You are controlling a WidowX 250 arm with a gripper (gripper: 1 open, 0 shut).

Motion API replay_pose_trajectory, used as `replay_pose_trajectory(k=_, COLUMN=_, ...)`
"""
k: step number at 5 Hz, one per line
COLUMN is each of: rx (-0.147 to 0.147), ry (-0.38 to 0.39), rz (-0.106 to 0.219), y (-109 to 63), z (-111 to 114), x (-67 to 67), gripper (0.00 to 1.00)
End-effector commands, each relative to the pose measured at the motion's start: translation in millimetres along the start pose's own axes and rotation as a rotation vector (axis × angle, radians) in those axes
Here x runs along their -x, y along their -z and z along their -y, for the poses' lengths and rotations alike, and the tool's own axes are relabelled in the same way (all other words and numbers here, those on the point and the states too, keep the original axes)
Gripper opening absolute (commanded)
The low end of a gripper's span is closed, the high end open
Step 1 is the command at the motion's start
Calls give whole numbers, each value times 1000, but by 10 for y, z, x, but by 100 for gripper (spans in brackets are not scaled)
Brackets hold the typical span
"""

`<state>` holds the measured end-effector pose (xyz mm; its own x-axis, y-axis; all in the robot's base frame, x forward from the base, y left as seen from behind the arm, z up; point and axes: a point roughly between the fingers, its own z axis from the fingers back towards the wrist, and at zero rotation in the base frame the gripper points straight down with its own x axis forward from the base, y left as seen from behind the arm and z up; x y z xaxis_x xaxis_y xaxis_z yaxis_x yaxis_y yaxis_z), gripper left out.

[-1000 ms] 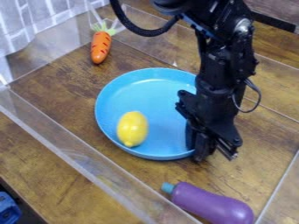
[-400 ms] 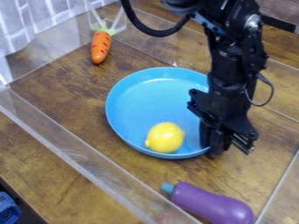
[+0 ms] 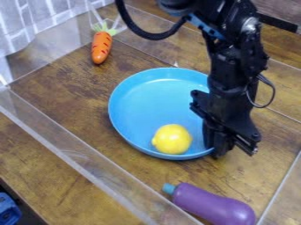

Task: Put the purple eggplant on the blue tray

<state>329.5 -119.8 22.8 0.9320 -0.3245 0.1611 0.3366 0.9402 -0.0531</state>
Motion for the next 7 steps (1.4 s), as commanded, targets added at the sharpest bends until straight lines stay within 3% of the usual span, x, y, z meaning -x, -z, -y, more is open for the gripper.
replay_pose_trajectory(k=1, rx=32, ry=16, rz=-39, y=24, z=217, x=117, gripper=0)
replay_pose_trajectory(k=5, rx=63, ry=48, rz=-35, y=-24, z=660, x=136, gripper=0)
replay_pose_trajectory(k=6, rx=56, ry=113, rz=-30, y=-189, z=625, x=74, gripper=0)
replay_pose_trajectory(k=7, rx=44, ry=157, rz=-3, y=-512, z=485, x=-70, gripper=0)
